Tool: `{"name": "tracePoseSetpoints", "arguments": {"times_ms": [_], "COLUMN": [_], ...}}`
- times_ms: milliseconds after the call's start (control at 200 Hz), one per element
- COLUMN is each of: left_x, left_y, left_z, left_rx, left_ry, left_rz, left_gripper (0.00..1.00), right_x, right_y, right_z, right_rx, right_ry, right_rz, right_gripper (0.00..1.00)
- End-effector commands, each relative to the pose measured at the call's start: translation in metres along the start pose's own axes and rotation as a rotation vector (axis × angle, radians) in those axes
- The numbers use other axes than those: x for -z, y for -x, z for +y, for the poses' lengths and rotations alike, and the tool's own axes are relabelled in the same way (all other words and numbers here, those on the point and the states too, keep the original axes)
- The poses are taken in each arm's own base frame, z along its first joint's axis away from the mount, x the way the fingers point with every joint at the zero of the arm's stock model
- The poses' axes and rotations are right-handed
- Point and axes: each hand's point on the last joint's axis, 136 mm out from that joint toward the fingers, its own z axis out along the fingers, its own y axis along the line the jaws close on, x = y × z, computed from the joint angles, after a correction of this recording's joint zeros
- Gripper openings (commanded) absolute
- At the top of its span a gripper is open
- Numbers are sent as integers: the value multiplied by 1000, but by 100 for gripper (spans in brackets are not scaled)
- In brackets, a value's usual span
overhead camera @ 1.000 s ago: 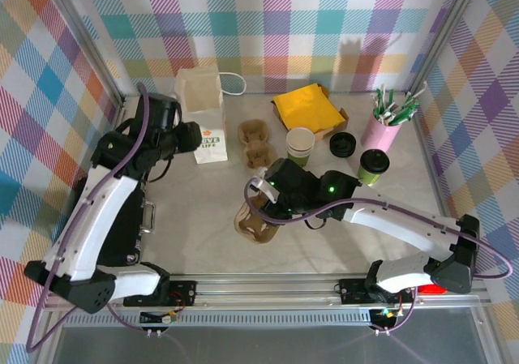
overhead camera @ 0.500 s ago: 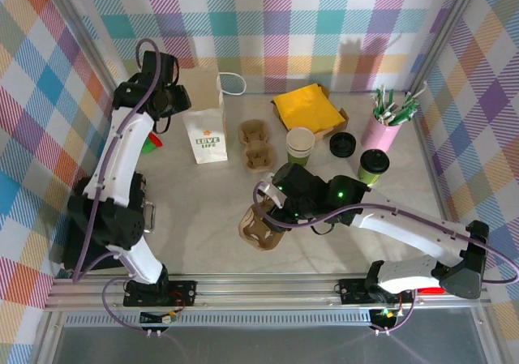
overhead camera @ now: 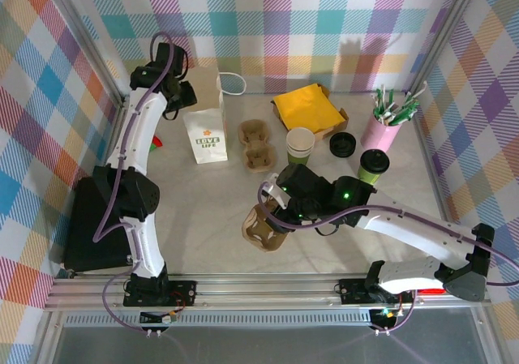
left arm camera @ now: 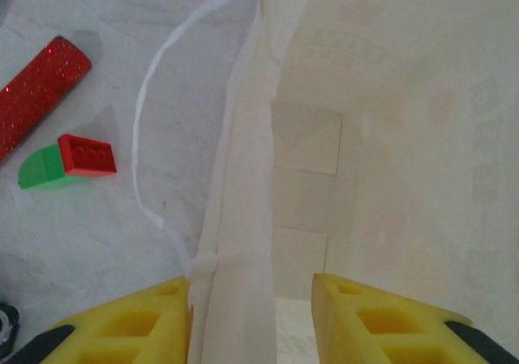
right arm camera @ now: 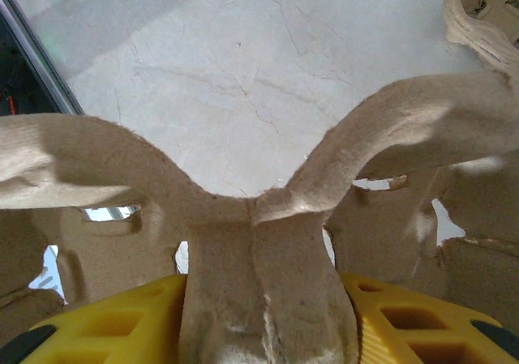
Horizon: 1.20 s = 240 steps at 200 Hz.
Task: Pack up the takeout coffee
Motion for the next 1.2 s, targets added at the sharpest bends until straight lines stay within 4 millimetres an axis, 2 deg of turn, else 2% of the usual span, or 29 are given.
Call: {"name": "tracePoseSetpoints", "arguments": {"times_ms": [0,165,340,585,800,910,1045,1195], "left_x": [3,11,27,65,99,121,150,167], "left_y": [-5,-8,-16,-43,-80,-100,-122,-154], "left_z": [7,11,9,7,12,5,2,-6], "left_rx": [-24,-46,-60,-73,-84,-142,-173,-180], "left_ry": [14,33,7,-37,-69,-130,-201,-330], "left_rz": [37,44,63,95,137,133,114,156], "left_gripper": [32,11,3,2,0,0,0,0], "right_x": [6,7,14,21,32,41,49,62], "right_y": [-5,-4,1,3,1,1,-7,-12], "right_z": [0,0,0,0,-1,-4,-16,-18], "right_rx": [2,2,6,3,-1,-7,-12,-38], "right_ry": [-3,-4,-4,-4,-9,-22,-87,-86], "right_rz": [1,0,-13,-23,-36,-57,-80,-100], "right_gripper": [48,48,48,48,48,48,49,51]}}
